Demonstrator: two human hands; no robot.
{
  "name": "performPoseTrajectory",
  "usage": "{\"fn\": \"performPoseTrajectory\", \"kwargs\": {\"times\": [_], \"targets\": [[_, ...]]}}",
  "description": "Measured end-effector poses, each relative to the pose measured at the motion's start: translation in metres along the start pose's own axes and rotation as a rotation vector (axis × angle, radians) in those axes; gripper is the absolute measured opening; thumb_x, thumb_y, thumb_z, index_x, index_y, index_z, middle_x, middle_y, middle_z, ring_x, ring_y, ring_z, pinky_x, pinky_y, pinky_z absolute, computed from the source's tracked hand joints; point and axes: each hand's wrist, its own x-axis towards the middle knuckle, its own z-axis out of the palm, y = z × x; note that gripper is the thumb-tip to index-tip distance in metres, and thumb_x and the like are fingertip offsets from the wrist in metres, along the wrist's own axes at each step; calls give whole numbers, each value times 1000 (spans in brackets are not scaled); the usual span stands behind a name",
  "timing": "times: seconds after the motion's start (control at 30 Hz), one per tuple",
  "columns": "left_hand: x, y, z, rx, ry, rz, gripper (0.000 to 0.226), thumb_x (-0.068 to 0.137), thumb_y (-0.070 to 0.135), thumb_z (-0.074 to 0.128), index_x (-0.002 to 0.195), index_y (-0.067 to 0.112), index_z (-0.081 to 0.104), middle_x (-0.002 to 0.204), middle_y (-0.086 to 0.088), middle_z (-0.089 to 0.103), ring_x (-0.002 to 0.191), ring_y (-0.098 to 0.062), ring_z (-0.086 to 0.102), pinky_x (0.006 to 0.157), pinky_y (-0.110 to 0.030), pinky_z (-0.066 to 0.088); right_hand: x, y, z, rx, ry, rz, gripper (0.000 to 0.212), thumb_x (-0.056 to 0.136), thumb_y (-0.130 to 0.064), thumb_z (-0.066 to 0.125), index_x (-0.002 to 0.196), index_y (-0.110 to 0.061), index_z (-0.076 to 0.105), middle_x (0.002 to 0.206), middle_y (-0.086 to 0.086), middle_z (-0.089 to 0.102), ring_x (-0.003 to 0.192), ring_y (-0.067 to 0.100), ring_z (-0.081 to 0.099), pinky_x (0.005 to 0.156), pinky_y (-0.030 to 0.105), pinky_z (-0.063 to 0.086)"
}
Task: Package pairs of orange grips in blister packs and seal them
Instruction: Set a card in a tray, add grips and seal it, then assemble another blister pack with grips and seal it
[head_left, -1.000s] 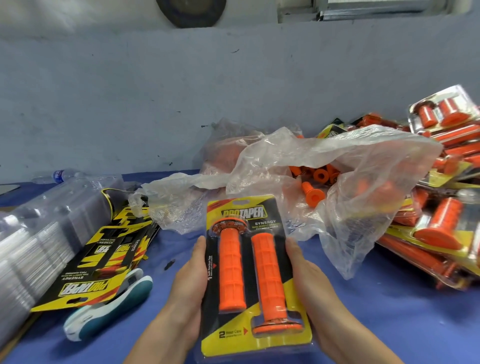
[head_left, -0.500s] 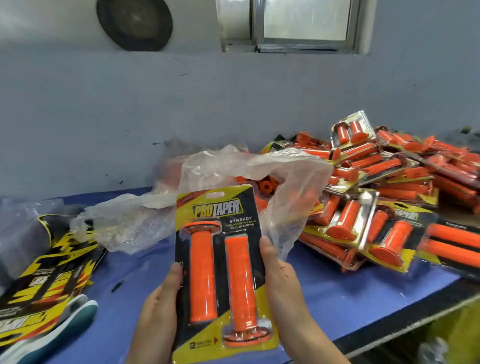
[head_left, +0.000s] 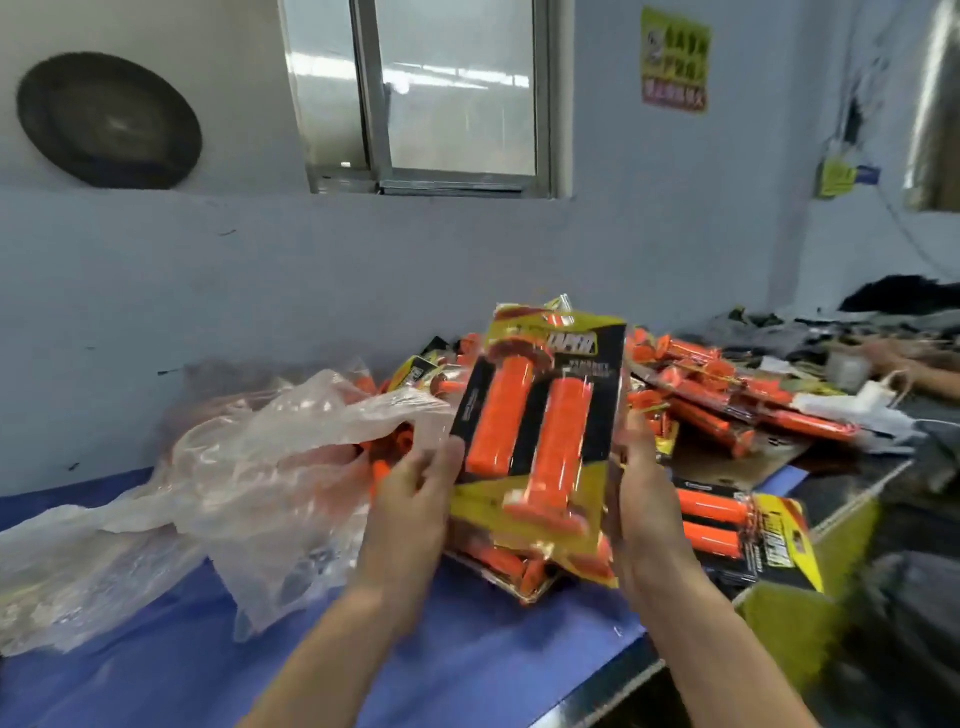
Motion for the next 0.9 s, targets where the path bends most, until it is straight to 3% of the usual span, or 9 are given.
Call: {"fn": "performPoseTrajectory", "kwargs": {"times": [0.1, 0.17, 0.3, 0.4, 0.5, 0.57, 0.73, 0.83, 0.9], "targets": [[109, 53, 63, -147, -1, -67, 51, 96, 46, 56, 106, -4, 59, 85, -16, 63, 76, -26, 69, 70, -36, 61, 56, -40, -12, -41, 129, -89, 59, 97, -63, 34, 127, -18, 57, 120, 0, 63, 112, 22, 58, 95, 42, 47], [156, 77, 93, -91, -44, -144, 56, 95, 52, 55, 118, 1, 50, 94, -9, 53, 95, -29, 62, 82, -36, 58, 76, -39, -18, -94, 189, -135, 56, 99, -58, 35, 140, -21, 44, 132, -6, 50, 122, 18, 48, 102, 40, 38], [170, 67, 105, 76, -46, -100, 57, 100, 46, 49, 136, 3, 43, 102, -8, 51, 86, -19, 55, 75, -33, 52, 73, 1, -20, -236, 155, -150, 34, 99, -51, 39, 125, -31, 48, 125, -2, 57, 114, 22, 56, 98, 49, 46], [136, 35, 77, 157, -95, -14, 37, 101, 42, 48, 123, 13, 53, 101, -6, 62, 89, -19, 65, 81, -37, 59, 55, 37, -6, -242, 106, -173, 12, 99, -39, 45, 109, -40, 51, 104, -10, 63, 90, 10, 63, 76, 33, 48], [93, 10, 29, 139, -125, -17, 25, 102, 38, 49, 115, 19, 57, 100, -6, 67, 78, -13, 71, 66, -28, 58, 28, 66, 24, -288, -30, -207, 12, 100, -37, 45, 107, -46, 49, 104, -20, 59, 91, -2, 60, 72, 21, 48], [68, 2, -4, 185, -143, -35, 25, 101, 37, 49, 116, 19, 58, 95, -5, 70, 77, -15, 71, 65, -27, 56, 11, 78, 47, -299, -129, -241, 14, 100, -34, 47, 109, -44, 49, 105, -21, 60, 92, -9, 58, 69, 11, 47], [22, -8, -78, 257, -164, -113, 18, 102, 25, 49, 109, 12, 60, 82, -7, 69, 68, -21, 68, 59, -28, 56, -28, 92, 98, -311, -298, -245, 19, 98, -23, 49, 113, -33, 52, 106, -12, 63, 99, 3, 60, 89, 34, 51], [5, -23, -107, 317, -151, -230, 17, 103, 23, 49, 106, 10, 59, 84, -8, 67, 65, -17, 65, 59, -28, 55, -42, 112, 98, -432, -211, -262, 20, 98, -29, 50, 117, -34, 53, 114, -14, 59, 108, 7, 55, 94, 40, 48], [-4, -35, -115, 358, -159, -268, 16, 103, 23, 48, 105, 11, 58, 87, -8, 66, 65, -14, 64, 59, -27, 54, -47, 126, 83, -675, -84, -335, 29, 97, -28, 52, 125, -32, 51, 124, -13, 54, 117, 10, 47, 101, 38, 41]]}}
